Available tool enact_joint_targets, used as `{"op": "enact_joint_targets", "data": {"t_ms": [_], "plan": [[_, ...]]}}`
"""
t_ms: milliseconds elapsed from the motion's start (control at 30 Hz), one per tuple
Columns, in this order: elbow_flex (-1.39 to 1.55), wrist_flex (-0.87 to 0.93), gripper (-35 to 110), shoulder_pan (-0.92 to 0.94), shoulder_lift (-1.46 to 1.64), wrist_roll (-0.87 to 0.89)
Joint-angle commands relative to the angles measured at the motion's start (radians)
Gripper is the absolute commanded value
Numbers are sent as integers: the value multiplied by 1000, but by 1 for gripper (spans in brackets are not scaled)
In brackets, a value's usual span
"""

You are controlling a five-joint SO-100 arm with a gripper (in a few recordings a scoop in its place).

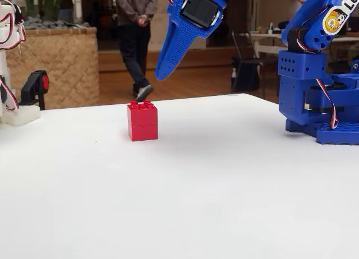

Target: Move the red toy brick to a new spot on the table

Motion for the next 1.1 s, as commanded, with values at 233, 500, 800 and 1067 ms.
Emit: {"op": "enact_joint_targets", "data": {"t_ms": [233, 500, 800, 1067], "plan": [[81, -342, 29, 149, -29, -175], [213, -528, 32, 207, -110, -298], [255, -632, 31, 230, -219, -344], [258, -684, 20, 249, -302, -341]]}}
